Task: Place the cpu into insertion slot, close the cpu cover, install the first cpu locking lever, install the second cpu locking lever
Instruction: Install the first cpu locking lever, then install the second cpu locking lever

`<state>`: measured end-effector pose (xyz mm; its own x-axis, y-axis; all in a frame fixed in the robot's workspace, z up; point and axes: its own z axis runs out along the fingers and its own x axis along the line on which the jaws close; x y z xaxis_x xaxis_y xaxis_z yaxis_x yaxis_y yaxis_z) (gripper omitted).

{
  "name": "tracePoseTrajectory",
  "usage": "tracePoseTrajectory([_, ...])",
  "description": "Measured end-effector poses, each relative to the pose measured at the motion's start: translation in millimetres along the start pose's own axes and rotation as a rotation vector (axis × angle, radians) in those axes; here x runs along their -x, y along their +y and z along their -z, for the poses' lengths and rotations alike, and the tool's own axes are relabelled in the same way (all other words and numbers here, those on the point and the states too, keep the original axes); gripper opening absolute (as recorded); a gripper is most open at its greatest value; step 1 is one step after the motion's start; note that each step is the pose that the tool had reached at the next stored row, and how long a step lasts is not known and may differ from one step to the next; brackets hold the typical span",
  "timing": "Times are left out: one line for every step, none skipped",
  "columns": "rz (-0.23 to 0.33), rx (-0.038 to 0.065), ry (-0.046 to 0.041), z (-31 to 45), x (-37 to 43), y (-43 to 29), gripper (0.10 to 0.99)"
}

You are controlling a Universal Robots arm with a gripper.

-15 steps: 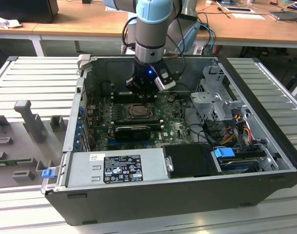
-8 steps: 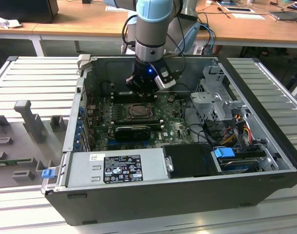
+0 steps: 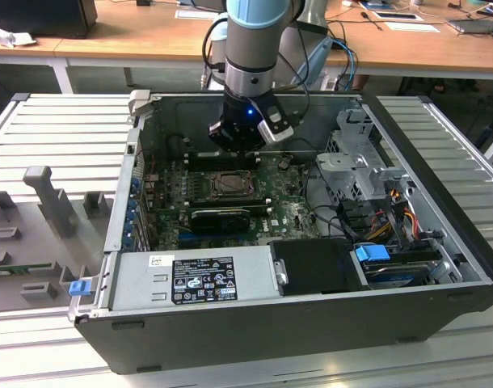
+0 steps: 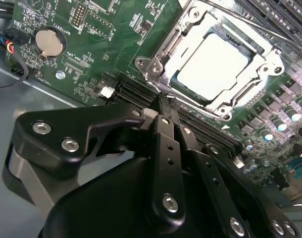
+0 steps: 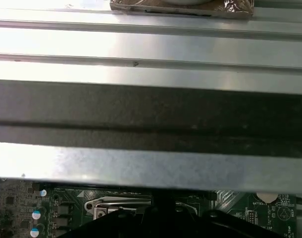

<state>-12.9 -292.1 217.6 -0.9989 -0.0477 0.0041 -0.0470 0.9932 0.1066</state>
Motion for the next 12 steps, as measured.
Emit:
tracePoseTrajectory([0.0,0.0,0.0,0.1,0.0,-0.7,0.106])
tracePoseTrajectory([0.0,0.0,0.0,0.1,-0.1,-1.2,0.106])
tracePoseTrajectory([0.0,0.0,0.0,0.1,-0.1,-1.5,0.106])
tracePoseTrajectory([0.0,0.0,0.0,0.2,-0.1,-1.6,0.106])
tracePoseTrajectory([0.0,0.0,0.0,0.2,-0.1,-1.9,0.106])
tracePoseTrajectory([0.0,0.0,0.0,0.2,-0.1,-2.1,0.106])
tracePoseTrajectory([0.0,0.0,0.0,0.2,-0.1,-2.3,0.106])
tracePoseTrajectory([0.0,0.0,0.0,0.3,-0.1,-2.7,0.106])
tracePoseTrajectory([0.0,0.0,0.0001,1.5,-0.2,-2.8,0.106])
tracePoseTrajectory([0.0,0.0,0.0001,2.8,-0.1,-2.7,0.106])
tracePoseTrajectory([0.0,0.0,0.0001,4.2,-0.1,-2.5,0.106])
tracePoseTrajectory([0.0,0.001,-0.0002,4.4,-0.1,-3.1,0.106])
